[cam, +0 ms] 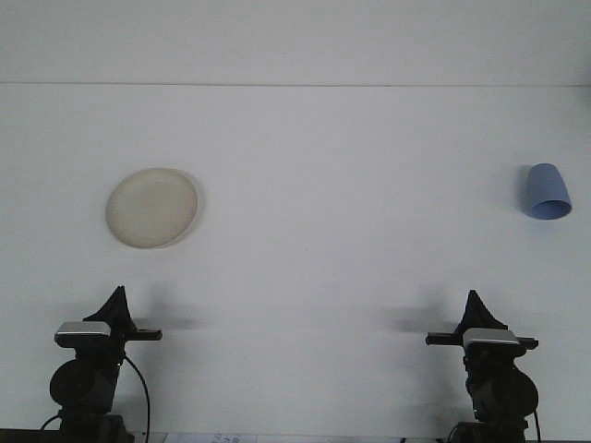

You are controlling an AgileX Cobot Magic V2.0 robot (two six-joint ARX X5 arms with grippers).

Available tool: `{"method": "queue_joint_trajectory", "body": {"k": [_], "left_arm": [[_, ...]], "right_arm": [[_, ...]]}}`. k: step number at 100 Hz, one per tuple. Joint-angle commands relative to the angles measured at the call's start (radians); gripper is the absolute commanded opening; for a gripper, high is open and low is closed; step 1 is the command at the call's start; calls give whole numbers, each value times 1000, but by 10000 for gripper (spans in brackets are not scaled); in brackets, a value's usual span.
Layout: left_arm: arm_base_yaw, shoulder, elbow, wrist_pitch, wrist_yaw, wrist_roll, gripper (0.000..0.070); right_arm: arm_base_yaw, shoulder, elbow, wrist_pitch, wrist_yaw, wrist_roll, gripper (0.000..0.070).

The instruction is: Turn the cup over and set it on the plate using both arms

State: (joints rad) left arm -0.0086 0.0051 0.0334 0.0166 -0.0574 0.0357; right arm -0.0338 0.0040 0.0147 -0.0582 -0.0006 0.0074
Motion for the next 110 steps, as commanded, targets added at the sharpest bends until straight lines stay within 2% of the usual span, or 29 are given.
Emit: {"method": "queue_joint_trajectory", "body": {"k": [1, 79, 110], "left_arm": [[2, -2, -19, 14, -6, -2, 14], [2, -2, -19, 15, -6, -2, 14], [2, -2, -19, 14, -6, -2, 14]], "right_arm": [[-1, -3, -2, 13, 0, 11, 2], [-1, -3, -2, 17, 0, 13, 2], [0, -3, -2, 29, -4, 224, 2]]}}
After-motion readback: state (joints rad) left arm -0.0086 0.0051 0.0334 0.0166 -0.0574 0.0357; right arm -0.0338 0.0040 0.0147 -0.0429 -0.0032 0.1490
